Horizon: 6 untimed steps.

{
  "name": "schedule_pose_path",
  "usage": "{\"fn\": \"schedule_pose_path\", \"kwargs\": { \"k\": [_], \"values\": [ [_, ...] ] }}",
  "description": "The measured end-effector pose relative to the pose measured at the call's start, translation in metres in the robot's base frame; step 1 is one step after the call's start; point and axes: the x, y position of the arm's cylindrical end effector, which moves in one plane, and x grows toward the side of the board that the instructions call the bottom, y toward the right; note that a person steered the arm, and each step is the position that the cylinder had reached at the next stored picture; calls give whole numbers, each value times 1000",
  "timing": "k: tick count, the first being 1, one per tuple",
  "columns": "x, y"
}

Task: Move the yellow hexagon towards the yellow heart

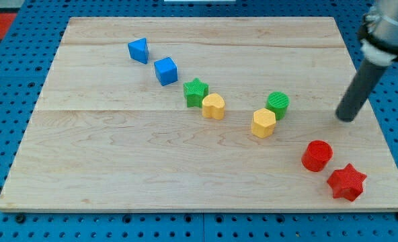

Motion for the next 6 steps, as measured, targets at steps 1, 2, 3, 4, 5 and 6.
{"fn": "schedule_pose_path", "kwargs": {
  "k": [1, 2, 3, 4, 5, 6],
  "values": [
    [22, -77],
    [27, -132],
    [47, -113],
    [73, -100],
    [88, -89],
    [87, -35]
  ]
}}
